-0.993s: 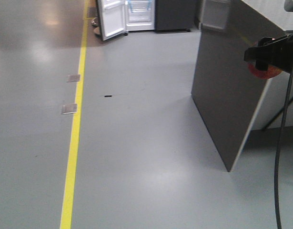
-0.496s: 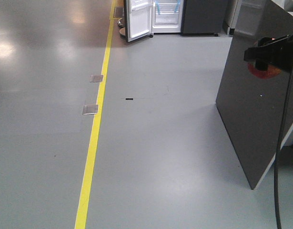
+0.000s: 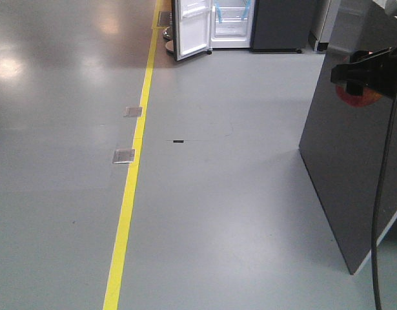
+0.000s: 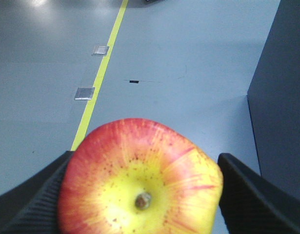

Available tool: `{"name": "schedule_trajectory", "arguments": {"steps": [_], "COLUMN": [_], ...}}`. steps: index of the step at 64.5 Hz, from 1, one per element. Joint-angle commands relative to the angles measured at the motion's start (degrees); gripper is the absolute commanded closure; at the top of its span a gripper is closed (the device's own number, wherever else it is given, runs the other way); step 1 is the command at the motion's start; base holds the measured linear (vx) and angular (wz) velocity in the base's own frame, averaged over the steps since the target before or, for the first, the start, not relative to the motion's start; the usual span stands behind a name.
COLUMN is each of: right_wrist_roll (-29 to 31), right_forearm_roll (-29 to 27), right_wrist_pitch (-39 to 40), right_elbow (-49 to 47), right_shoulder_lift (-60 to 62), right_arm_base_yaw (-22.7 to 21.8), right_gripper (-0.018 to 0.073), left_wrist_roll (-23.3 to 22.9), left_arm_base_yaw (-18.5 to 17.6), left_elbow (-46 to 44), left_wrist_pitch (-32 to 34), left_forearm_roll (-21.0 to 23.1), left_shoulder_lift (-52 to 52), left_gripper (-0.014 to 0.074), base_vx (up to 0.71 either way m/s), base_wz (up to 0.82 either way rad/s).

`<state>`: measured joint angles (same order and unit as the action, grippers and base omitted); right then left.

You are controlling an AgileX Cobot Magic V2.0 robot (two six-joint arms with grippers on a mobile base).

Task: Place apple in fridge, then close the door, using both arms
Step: 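Drive toward the open white refrigerator carrying the apple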

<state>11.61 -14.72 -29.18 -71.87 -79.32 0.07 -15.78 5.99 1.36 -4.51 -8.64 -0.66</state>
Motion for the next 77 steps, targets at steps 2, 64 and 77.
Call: {"name": "schedule_trajectory", "arguments": {"steps": [2,64,77], "right_wrist_roll": [0.35,0.35,0.35], "right_forearm_roll": [-0.59,-0.59,-0.59], "right_wrist_pitch": [3.98,4.0,3.71], "right_elbow": [-1.75,-1.75,-1.75], "right_shoulder_lift": [2.11,2.11,2.11], "right_arm_base_yaw": [0.03,0.03,0.03], "right_gripper": [0.0564,0.0564,0.0564], "left_wrist_roll": [-0.53,-0.53,-0.53], "left_arm_base_yaw": [-0.42,-0.42,-0.42], "left_elbow": [1.57,1.57,1.57], "left_wrist_pitch": [4.03,4.03,4.03], "left_forearm_roll": [0.01,0.01,0.01], "left_shoulder_lift": [-0.91,-0.91,-0.91], "left_gripper": [0.0602,0.0602,0.0602], "base_vx": [0.16,0.18,0.22], "base_wz": [0.02,-0.02,-0.03]}}
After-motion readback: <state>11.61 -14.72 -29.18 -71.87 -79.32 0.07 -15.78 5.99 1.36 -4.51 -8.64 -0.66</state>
